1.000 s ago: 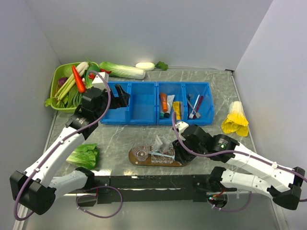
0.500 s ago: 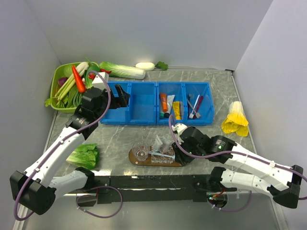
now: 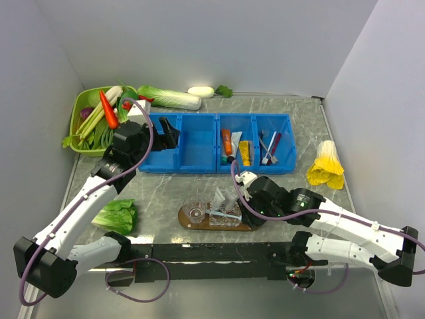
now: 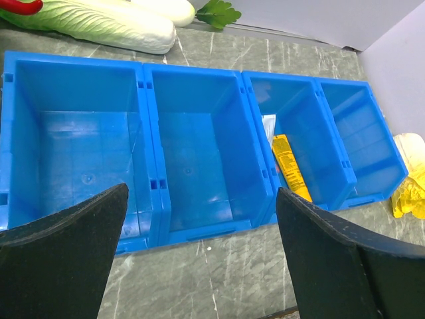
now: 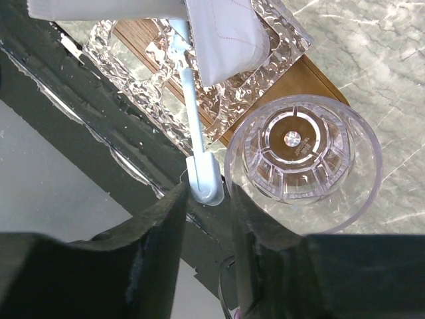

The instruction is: Prepare toiletry sets of a toothbrush and toothpaste on the tray

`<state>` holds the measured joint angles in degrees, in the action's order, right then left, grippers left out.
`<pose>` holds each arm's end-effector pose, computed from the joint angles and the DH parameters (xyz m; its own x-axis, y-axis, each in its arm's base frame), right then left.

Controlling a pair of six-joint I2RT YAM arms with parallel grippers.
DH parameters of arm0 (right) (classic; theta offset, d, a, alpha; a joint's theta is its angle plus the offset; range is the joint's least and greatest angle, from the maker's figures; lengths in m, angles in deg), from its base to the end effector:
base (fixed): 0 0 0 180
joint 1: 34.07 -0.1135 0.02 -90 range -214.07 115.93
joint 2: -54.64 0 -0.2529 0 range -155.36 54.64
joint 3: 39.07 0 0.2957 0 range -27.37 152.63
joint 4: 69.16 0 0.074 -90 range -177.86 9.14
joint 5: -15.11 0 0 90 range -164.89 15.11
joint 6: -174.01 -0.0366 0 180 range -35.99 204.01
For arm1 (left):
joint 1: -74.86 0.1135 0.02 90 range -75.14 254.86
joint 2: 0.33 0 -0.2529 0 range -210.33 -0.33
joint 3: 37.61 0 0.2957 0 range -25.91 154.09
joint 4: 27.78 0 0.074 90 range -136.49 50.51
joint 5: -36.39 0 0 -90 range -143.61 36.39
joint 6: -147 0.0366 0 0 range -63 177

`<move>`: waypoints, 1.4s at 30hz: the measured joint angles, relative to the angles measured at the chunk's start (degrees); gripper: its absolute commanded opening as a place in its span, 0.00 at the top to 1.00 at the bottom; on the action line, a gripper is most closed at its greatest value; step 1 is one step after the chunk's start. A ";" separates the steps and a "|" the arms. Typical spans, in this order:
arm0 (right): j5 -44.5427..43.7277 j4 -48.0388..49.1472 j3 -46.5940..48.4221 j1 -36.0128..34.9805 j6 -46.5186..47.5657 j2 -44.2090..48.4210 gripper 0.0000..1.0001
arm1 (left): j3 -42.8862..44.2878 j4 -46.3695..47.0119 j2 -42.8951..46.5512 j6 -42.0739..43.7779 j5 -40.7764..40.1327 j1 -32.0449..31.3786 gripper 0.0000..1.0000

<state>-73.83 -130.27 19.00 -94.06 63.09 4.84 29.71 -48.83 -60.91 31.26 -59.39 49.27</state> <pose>0.1075 0.1875 0.2611 -0.6835 -0.4695 -0.5590 -0.6716 0.7045 0.2295 0.2689 -0.1247 0.3412 -0.3492 -0.3118 -0.8836 0.2110 0.8926 -0.3984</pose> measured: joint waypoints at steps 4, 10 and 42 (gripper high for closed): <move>-0.04 0.02 0.00 -0.09 0.00 0.02 0.70 | 0.00 0.02 0.00 0.00 0.00 0.02 0.03; -0.09 -0.24 0.02 -0.15 -0.24 0.33 0.81 | 0.00 0.02 0.00 0.00 0.09 0.02 0.03; -3.50 -14.51 10.45 -0.26 -5.27 0.63 0.97 | 0.00 0.00 0.00 -0.02 0.57 0.02 0.03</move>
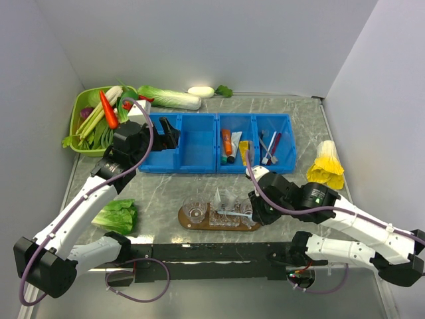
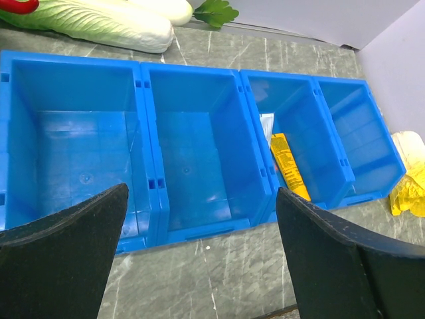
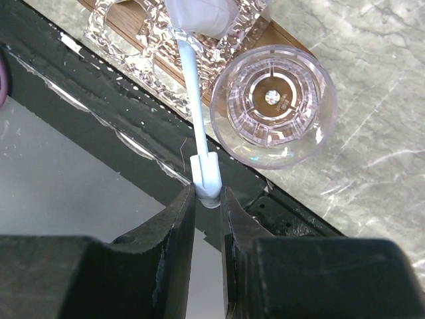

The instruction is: Prepare toiletry sets of a toothbrush and toothpaste on the tray

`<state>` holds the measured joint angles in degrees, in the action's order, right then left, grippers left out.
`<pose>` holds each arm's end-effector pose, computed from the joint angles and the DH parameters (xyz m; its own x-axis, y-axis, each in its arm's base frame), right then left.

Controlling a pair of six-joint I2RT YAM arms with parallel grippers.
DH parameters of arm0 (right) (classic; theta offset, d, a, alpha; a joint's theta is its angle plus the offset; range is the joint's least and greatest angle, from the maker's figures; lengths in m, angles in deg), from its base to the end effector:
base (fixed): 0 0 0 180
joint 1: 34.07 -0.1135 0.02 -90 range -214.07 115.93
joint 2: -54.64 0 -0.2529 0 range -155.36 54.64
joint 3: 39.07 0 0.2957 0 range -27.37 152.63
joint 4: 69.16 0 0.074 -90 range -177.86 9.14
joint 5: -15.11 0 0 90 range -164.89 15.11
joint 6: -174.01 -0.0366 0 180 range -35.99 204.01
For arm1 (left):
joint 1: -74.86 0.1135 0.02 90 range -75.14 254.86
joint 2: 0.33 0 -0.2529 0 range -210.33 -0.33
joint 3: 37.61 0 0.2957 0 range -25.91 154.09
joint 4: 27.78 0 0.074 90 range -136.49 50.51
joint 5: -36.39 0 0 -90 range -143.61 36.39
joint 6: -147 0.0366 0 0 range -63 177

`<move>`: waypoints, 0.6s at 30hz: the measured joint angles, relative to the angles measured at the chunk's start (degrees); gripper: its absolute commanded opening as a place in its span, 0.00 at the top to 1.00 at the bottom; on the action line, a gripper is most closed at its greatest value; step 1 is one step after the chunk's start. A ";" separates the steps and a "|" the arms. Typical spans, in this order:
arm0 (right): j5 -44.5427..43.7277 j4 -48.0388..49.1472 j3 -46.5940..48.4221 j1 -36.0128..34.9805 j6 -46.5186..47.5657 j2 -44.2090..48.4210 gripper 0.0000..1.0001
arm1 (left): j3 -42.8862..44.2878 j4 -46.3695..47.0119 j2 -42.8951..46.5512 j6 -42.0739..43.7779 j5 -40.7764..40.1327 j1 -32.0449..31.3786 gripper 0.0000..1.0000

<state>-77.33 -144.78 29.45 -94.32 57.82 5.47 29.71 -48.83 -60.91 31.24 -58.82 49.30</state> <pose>0.0981 0.1686 0.3109 -0.7480 -0.4201 -0.5139 -0.5857 0.7820 0.2133 0.2689 -0.1249 0.3412 -0.3531 -0.3109 -0.8824 0.2186 0.8897 -0.4009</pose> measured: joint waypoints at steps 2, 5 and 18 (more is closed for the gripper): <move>-0.26 -0.74 0.92 0.00 -0.26 -0.59 0.98 | 0.00 0.02 0.00 0.00 0.00 -0.02 0.03; -0.81 -1.55 1.79 0.00 -0.63 -1.51 0.98 | 0.00 0.00 0.00 0.02 0.02 0.00 0.03; -3.04 -4.55 5.20 -1.51 -2.95 -4.52 1.00 | 0.00 0.00 -0.04 0.00 0.42 0.00 0.03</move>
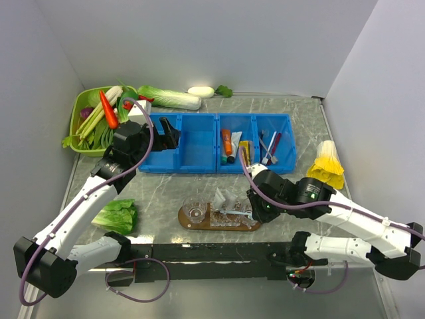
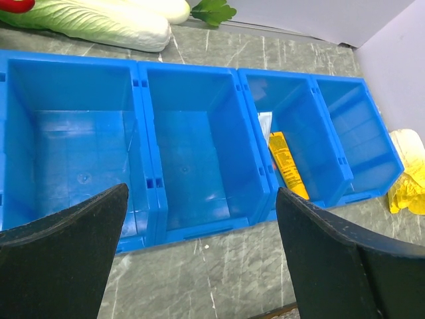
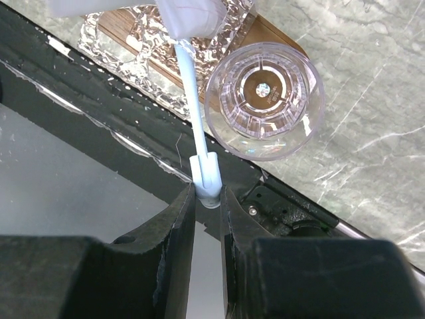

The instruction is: Prepare toiletry sets of a toothbrush and toothpaste on the tray

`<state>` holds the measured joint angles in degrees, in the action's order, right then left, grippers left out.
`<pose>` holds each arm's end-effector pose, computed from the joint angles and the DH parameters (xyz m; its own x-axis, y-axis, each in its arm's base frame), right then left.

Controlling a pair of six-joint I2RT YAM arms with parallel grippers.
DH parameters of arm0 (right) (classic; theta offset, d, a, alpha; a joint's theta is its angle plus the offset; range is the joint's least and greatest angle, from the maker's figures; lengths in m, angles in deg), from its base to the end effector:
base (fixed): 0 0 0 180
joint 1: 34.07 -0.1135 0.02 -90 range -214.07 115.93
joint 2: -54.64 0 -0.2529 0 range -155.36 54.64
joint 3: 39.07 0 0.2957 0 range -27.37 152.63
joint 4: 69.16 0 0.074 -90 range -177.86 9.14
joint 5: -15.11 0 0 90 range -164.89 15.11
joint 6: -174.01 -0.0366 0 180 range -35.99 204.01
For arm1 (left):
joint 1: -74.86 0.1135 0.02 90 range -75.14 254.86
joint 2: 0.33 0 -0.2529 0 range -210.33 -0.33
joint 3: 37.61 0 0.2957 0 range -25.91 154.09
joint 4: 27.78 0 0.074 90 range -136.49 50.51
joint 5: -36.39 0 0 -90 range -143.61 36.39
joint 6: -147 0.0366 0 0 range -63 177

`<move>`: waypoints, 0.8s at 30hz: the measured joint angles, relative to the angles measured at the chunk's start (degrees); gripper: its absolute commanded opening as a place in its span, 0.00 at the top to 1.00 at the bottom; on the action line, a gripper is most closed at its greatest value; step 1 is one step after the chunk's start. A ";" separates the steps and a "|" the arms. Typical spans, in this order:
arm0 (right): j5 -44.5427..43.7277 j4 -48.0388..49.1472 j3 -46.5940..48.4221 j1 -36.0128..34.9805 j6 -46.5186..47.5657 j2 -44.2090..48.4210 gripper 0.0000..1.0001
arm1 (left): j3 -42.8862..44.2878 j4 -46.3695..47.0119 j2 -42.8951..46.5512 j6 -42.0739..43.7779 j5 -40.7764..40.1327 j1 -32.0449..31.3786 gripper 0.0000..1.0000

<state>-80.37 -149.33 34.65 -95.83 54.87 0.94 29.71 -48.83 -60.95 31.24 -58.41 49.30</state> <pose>0.0992 0.1773 0.3228 -0.7745 -0.4176 -0.4751 -0.5465 0.8200 0.1700 0.2689 -0.1252 0.3410 -0.3564 -0.3096 -0.8815 0.2242 0.8876 -0.4024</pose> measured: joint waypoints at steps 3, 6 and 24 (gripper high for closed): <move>-0.94 -0.92 1.36 -1.03 -0.72 -0.81 1.00 | 0.00 0.00 -0.04 0.02 0.22 -0.02 0.03; -2.10 -1.84 2.56 -2.21 -1.60 -1.57 1.00 | 0.00 0.00 -0.13 0.00 0.46 -0.02 0.03; -13.29 -6.71 8.57 -11.78 -9.01 -12.22 1.00 | 0.00 0.00 -0.31 0.00 0.96 0.00 0.03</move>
<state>-93.66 -156.04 43.22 -107.61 45.86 -11.27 29.71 -48.83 -61.26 31.24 -57.45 49.30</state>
